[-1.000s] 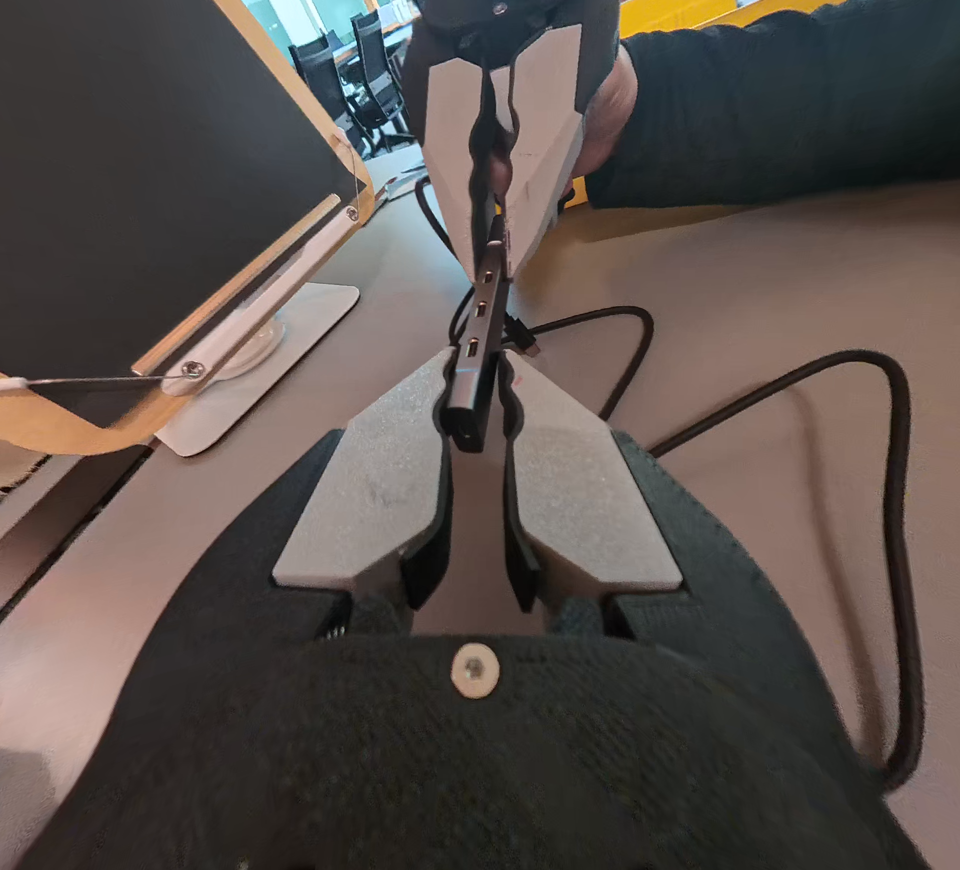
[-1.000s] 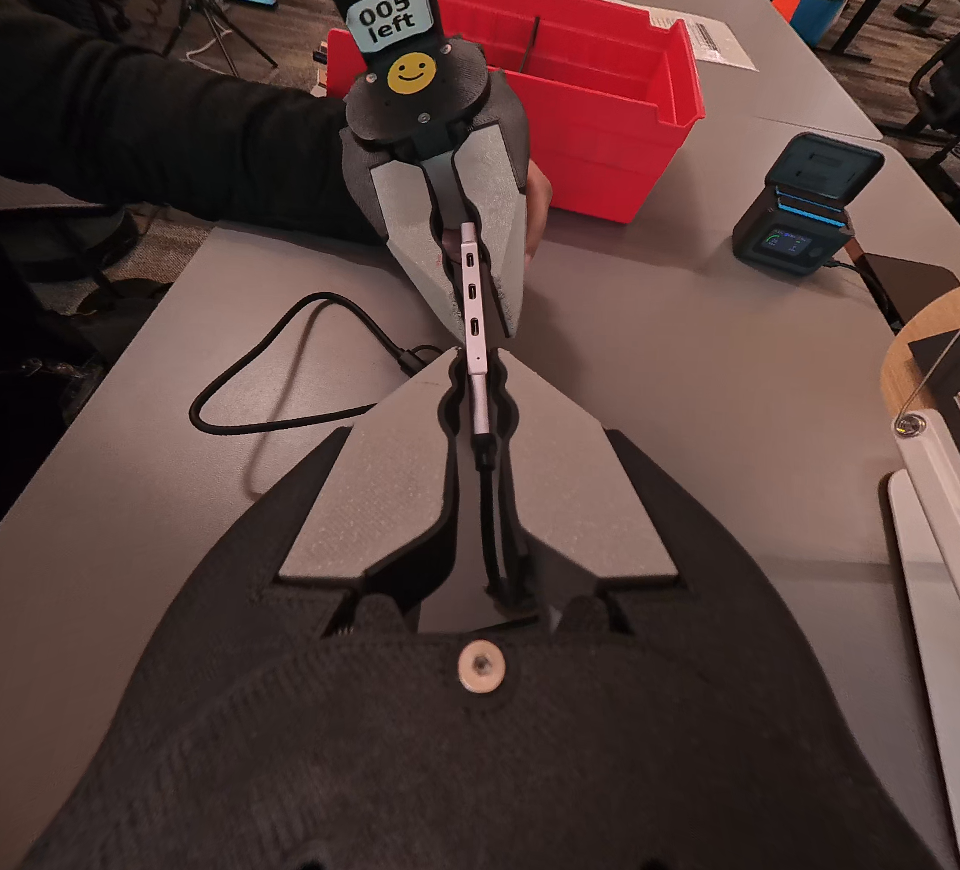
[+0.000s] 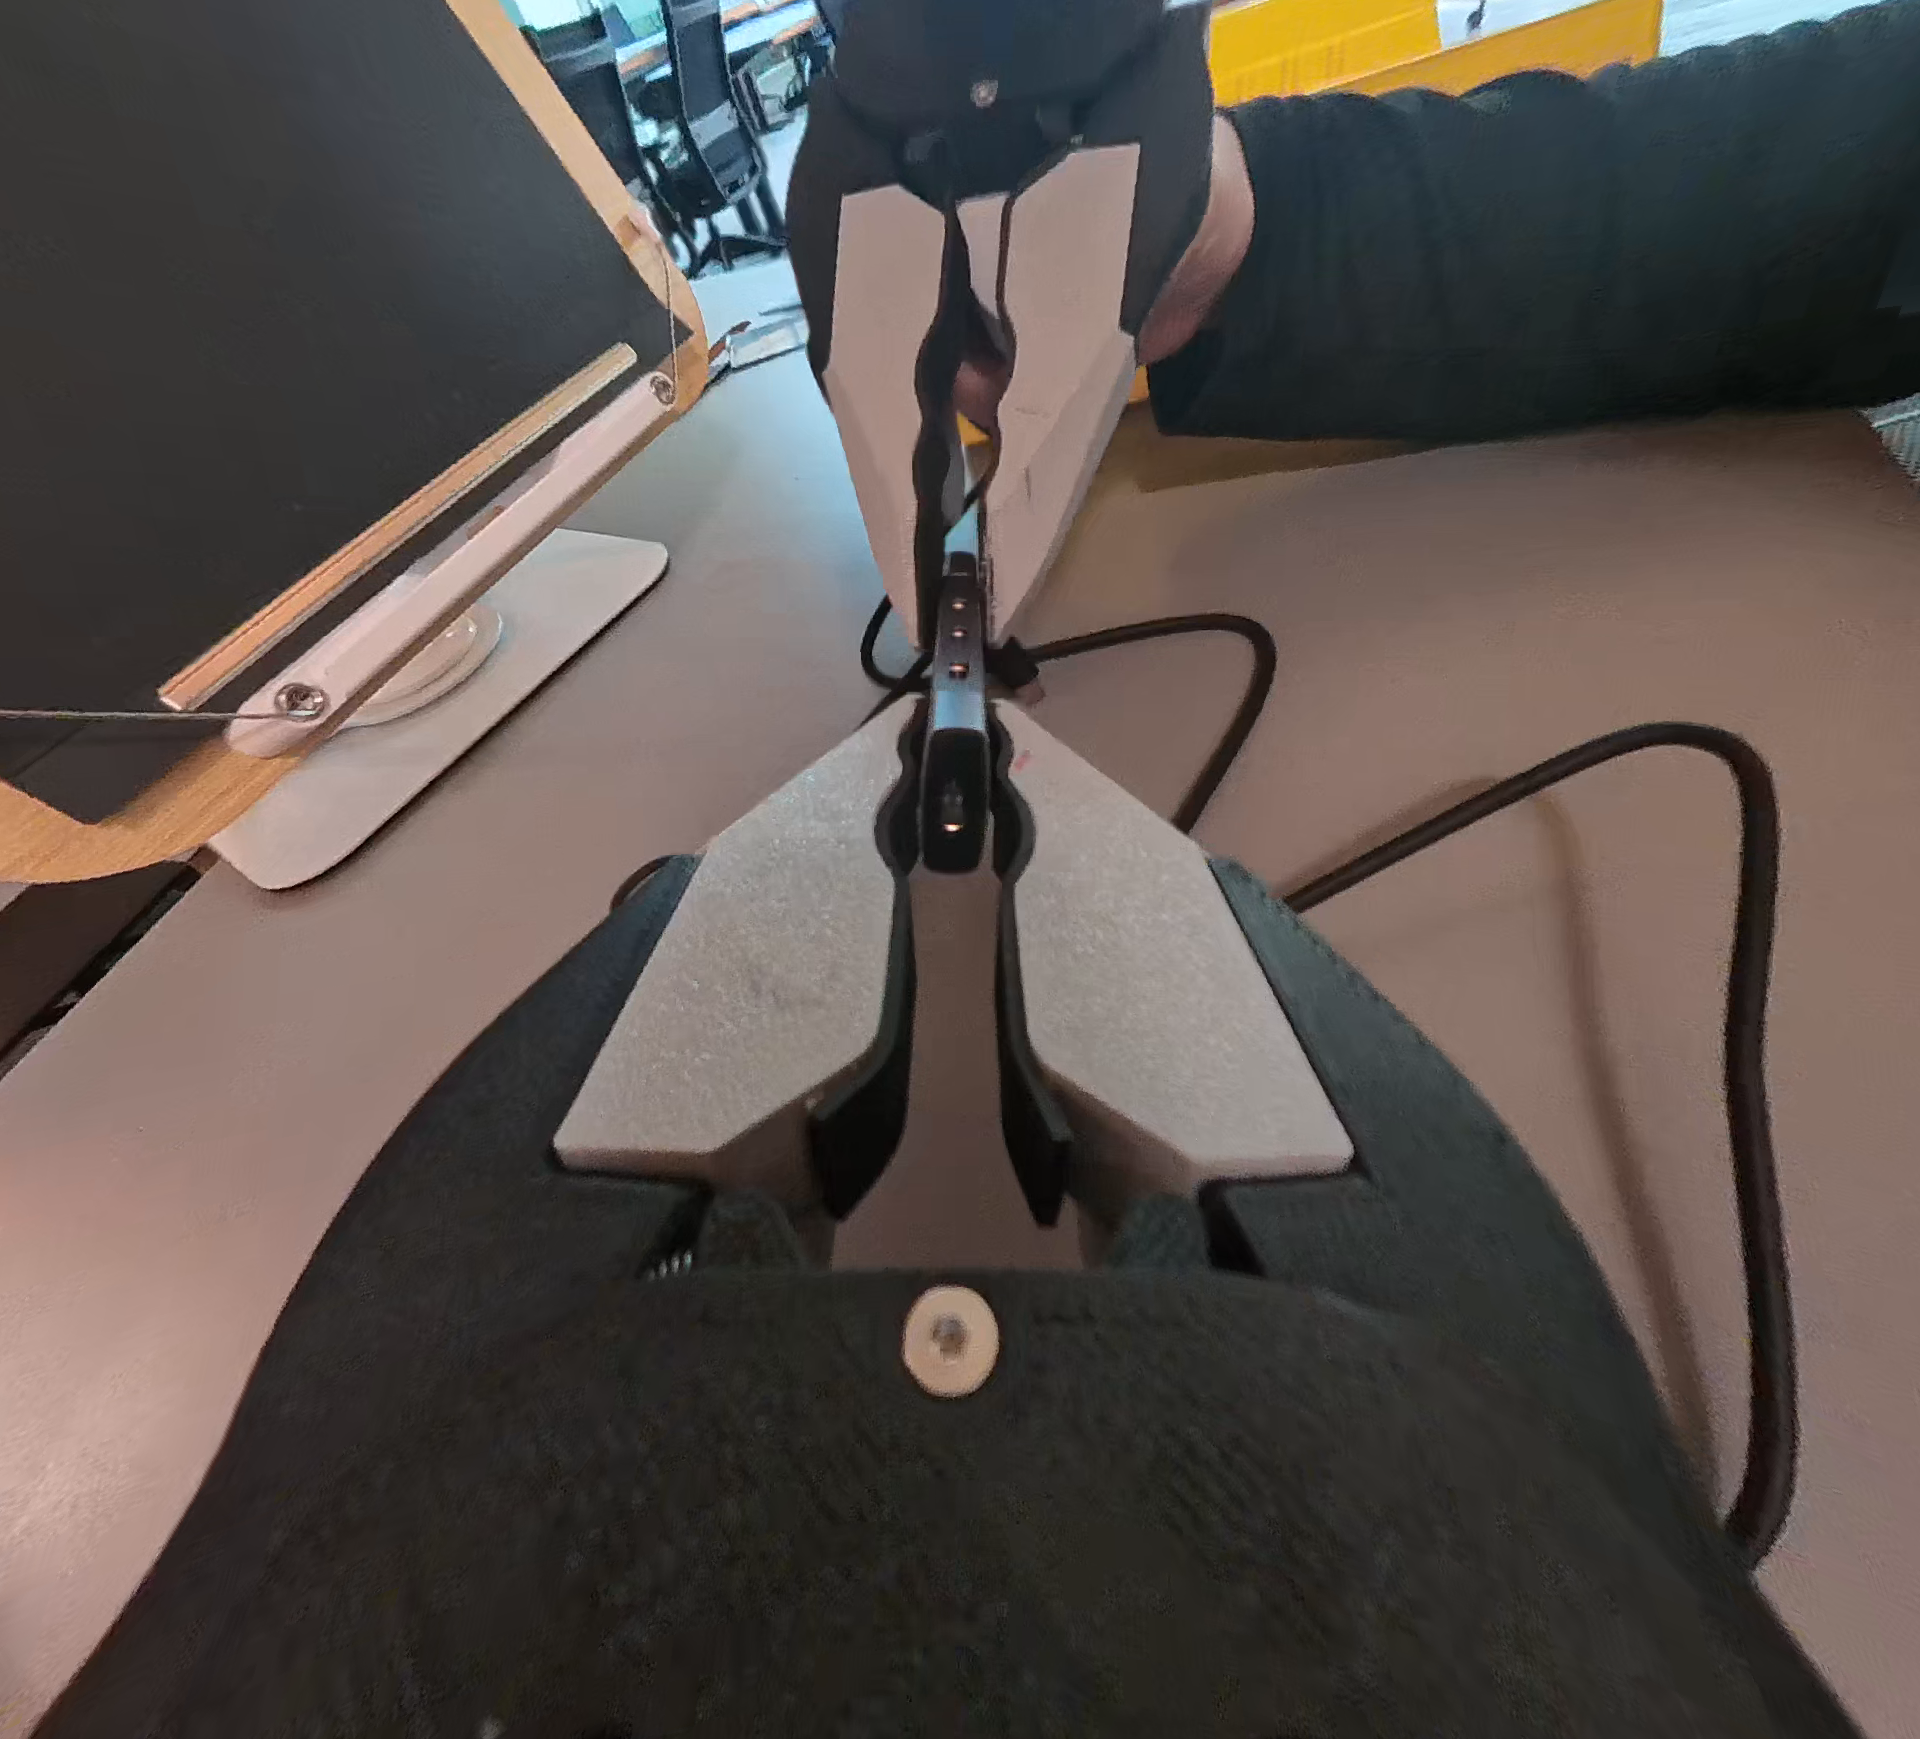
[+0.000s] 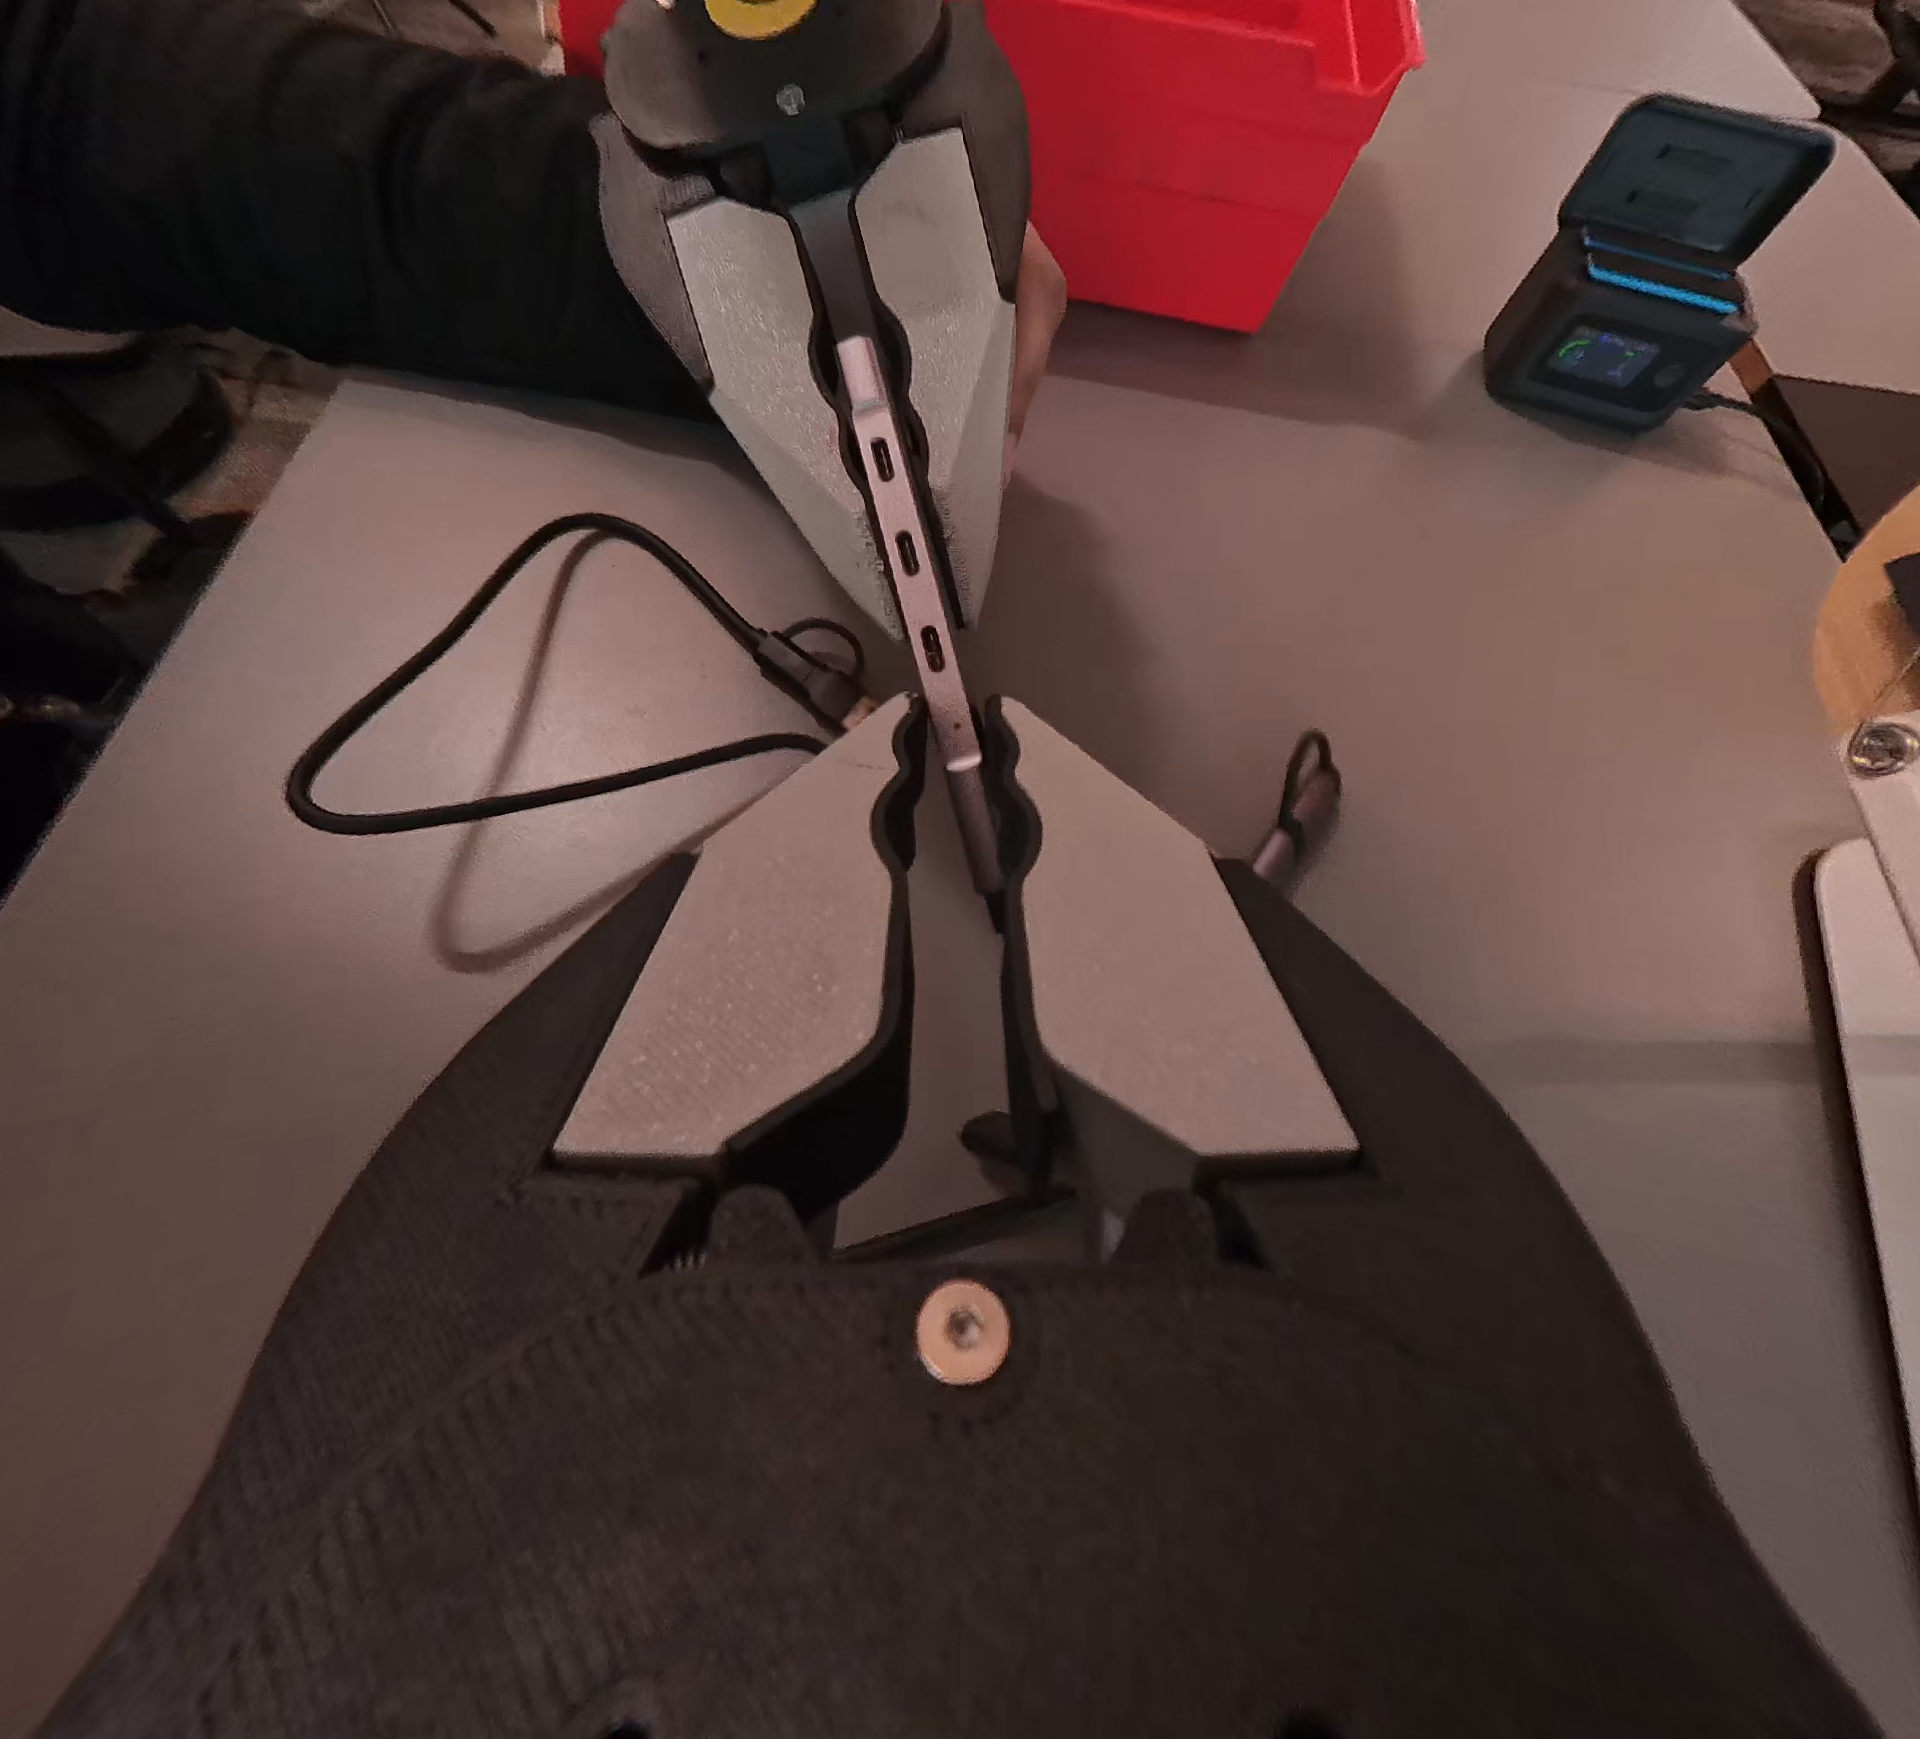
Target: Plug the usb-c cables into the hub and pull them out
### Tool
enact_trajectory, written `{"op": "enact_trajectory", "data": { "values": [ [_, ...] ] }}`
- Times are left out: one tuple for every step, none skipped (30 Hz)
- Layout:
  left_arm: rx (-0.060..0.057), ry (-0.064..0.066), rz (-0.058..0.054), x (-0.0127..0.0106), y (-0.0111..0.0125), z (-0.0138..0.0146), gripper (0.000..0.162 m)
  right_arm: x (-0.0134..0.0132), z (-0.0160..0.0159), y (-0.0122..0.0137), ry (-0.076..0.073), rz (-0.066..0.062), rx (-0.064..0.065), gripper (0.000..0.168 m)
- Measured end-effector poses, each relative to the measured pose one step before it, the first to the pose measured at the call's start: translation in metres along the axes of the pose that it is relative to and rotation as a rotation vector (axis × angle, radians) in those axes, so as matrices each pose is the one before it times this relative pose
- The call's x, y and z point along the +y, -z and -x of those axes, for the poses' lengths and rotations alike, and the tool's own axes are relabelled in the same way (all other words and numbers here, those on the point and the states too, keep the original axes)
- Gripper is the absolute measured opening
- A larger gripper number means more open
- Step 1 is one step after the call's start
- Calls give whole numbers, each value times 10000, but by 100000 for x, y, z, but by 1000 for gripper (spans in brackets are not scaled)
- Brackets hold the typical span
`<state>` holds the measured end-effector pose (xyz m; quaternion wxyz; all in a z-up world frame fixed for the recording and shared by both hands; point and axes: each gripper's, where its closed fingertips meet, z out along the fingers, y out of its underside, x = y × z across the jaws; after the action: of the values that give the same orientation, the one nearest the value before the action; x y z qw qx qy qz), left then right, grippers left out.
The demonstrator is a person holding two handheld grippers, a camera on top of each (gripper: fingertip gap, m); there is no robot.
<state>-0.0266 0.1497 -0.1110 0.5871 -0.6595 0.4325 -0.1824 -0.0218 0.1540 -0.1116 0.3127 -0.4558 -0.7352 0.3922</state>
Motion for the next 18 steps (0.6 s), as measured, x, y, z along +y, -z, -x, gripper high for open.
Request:
{"op": "enact_trajectory", "data": {
  "values": [
    [-89, -123, 247, 432, -153, 8, 7, 458, -169, -247, 92, 275, 153, 8],
    [-55, -161, 250, 443, -192, -63, 8, 367, -139, -248, 72, 239, 131, 8],
    [-124, -180, 161, 286, -183, 14, 8, 227, -29, -221, 41, 150, 49, 8],
    [-98, -148, 54, 106, -151, -26, 7, 78, 44, -153, 13, 58, -5, 8],
    [-77, -118, 14, 22, -121, -41, 7, 38, 58, -111, 11, 38, -14, 8],
    [-91, -128, 24, -7, -90, 8, 8, 22, 21, -85, 27, 43, 11, 8],
    [-91, -127, 22, -40, -74, 9, 8, 13, 16, -69, 37, 41, 27, 8],
    [-66, -159, 47, -26, -42, -2, 7, 17, 33, -63, 38, 56, 17, 8],
    [-40, -217, 111, 71, -12, 69, 7, 8, -24, -29, 37, 47, 51, 8],
    [14, -48, 77, -1, 33, 121, 7, -69, -104, 14, 14, -16, 75, 8],
    [6, 99, -5, -119, 96, 197, 7, -200, -151, 62, -38, -90, 82, 8],
    [-152, -36, -91, -172, 199, 363, 7, -340, -274, 133, -81, -174, 144, 9],
    [-258, -189, -11, 10, 254, 469, 7, -307, -439, 243, -109, -140, 216, 9],
    [-294, -182, 161, 295, 266, 572, 7, -207, -579, 352, -126, -81, 275, 8],
    [-465, -207, 264, 474, 259, 843, 7, -223, -490, 437, -113, -123, 202, 8],
    [-603, -228, 223, 459, 229, 1065, 7, -349, -242, 501, -133, -216, 46, 8],
    [-344, -122, 132, 370, 161, 695, 8, -412, -197, 520, -169, -230, 14, 7],
    [39, 20, 86, 303, 68, 103, 7, -427, -186, 497, -176, -178, 29, 7]
  ]
}}
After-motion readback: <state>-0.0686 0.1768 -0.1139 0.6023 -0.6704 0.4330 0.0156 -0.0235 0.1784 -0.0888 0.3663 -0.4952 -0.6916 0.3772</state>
